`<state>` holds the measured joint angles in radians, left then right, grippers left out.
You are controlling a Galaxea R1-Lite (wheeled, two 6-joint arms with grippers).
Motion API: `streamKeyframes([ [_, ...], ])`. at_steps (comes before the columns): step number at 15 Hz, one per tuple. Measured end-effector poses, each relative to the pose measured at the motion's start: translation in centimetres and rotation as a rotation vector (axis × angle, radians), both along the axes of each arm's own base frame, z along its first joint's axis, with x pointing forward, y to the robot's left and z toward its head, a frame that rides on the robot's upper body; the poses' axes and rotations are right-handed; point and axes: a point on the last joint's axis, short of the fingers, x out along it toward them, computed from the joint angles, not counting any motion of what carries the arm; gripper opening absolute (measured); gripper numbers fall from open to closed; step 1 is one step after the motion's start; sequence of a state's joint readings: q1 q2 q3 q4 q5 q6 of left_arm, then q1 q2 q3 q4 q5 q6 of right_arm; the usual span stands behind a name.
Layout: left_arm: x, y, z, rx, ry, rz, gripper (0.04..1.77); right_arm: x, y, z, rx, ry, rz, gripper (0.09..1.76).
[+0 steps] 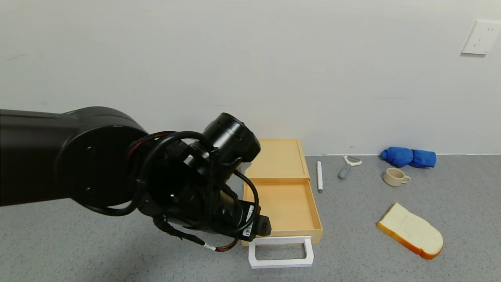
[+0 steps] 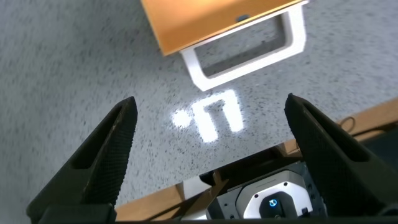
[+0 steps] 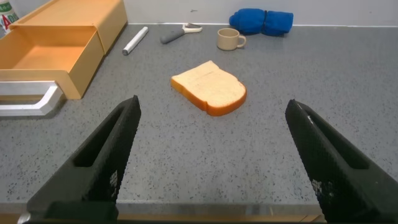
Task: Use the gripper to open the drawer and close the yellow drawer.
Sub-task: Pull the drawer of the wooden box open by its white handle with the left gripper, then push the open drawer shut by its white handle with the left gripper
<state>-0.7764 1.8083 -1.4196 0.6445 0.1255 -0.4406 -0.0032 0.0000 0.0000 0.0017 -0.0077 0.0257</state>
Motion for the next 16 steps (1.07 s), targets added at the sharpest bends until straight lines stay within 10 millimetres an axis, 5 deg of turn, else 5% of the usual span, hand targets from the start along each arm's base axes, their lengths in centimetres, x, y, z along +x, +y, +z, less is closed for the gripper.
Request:
streamKeyframes([
  [4,1.1,3.1,0.4,-0.205,-0.143,-0.216,1.72,0.0,0.0,0.0,0.0,0.0,0.0,1.71],
  [8,1.5,5.2,0.1,-0.312,-0.293,-0.23,1.72,0.0,0.0,0.0,0.0,0.0,0.0,1.71],
  [16,1.1,5.7,0.3,-0.315,-0.298,-0.222,1.72,0.0,0.0,0.0,0.0,0.0,0.0,1.71],
])
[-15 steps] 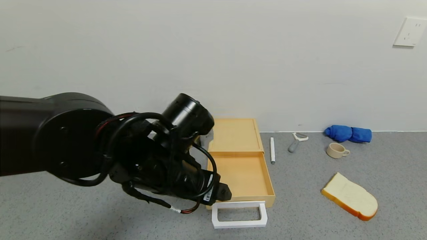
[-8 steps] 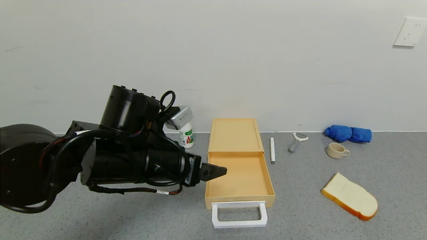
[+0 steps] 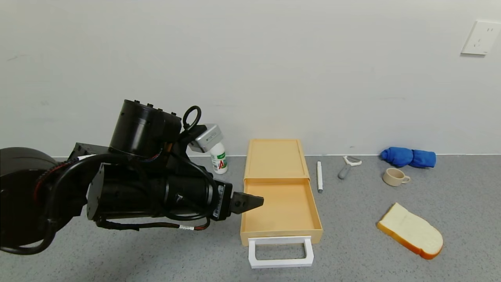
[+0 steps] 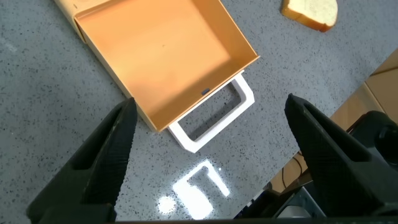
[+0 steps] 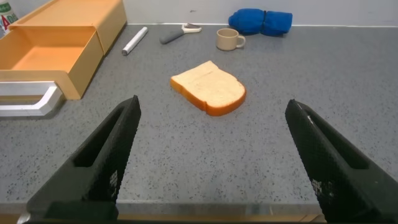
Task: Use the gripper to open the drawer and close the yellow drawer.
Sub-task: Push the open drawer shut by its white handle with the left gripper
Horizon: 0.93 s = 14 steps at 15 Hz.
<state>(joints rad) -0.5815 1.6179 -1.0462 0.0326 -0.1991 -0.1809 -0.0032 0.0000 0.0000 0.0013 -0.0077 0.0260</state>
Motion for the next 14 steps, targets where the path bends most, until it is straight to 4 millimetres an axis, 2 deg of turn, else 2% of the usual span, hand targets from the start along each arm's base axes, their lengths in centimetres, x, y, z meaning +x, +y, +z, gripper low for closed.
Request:
streamKeyframes([
  [3,0.0,0.0,-0.1,-0.001,0.011,0.007,1.72,0.0,0.0,0.0,0.0,0.0,0.0,1.71],
  [6,-0.9,-0.4,-0.5,0.06,0.094,0.067,1.72,0.0,0.0,0.0,0.0,0.0,0.0,1.71],
  [10,-2.2,-2.9,-0.4,0.129,0.206,0.228,1.72,0.0,0.0,0.0,0.0,0.0,0.0,1.71],
  [14,-2.1,-5.3,-0.5,0.191,0.358,0.369,1.72,0.0,0.0,0.0,0.0,0.0,0.0,1.71],
])
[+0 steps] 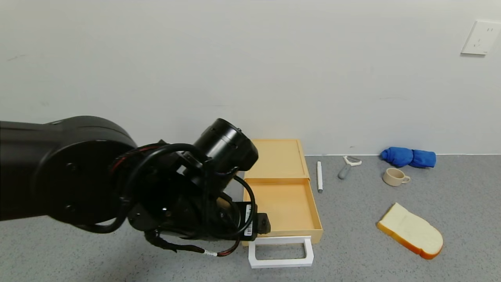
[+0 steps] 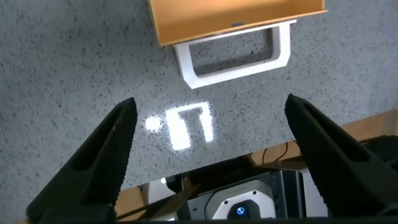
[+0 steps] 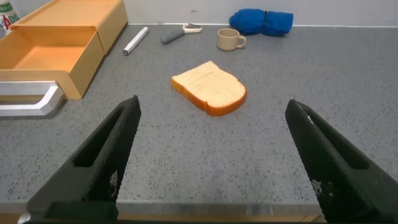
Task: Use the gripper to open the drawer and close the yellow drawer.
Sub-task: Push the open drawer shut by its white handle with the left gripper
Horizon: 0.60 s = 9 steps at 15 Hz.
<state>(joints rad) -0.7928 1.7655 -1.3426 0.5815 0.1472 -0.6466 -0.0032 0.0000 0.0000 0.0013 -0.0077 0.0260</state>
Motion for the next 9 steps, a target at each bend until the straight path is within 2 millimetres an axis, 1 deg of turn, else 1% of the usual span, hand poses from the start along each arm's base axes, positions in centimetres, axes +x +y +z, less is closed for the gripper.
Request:
streamKeyframes([
  [3,0.4,-2.5,-1.4,0.051,0.022,0.05,1.72,0.0,0.0,0.0,0.0,0.0,0.0,1.71],
  [6,0.6,-4.7,-2.8,0.067,0.042,0.049,1.72,0.0,0.0,0.0,0.0,0.0,0.0,1.71],
  [9,0.9,-6.0,-4.0,0.081,0.085,0.064,1.72,0.0,0.0,0.0,0.0,0.0,0.0,1.71],
])
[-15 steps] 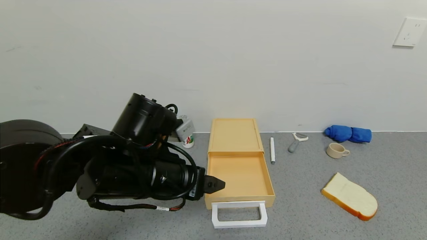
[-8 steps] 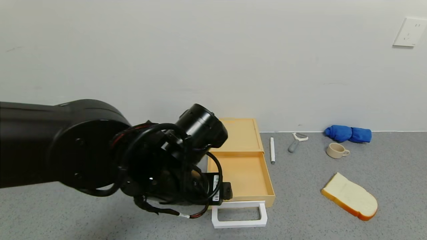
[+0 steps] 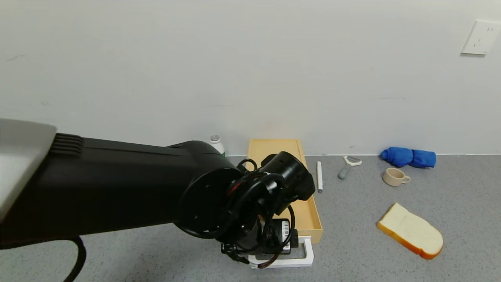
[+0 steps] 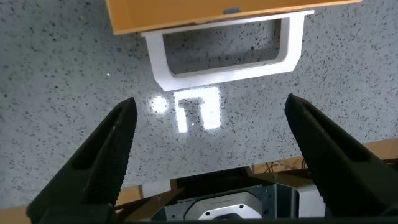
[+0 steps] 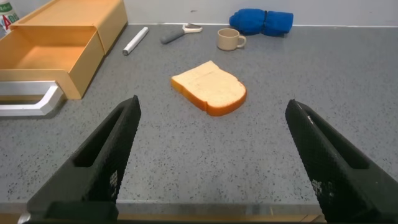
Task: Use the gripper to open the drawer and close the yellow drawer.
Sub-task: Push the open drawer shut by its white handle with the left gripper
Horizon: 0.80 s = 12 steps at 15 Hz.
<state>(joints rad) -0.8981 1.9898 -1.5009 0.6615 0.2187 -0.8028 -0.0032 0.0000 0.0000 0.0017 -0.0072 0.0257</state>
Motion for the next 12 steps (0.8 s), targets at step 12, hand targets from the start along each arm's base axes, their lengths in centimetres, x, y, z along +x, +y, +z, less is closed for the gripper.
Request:
streamKeyframes([
  [12,1.2,-3.1,-3.7,0.03,0.042,0.069,1.72,0.0,0.0,0.0,0.0,0.0,0.0,1.71],
])
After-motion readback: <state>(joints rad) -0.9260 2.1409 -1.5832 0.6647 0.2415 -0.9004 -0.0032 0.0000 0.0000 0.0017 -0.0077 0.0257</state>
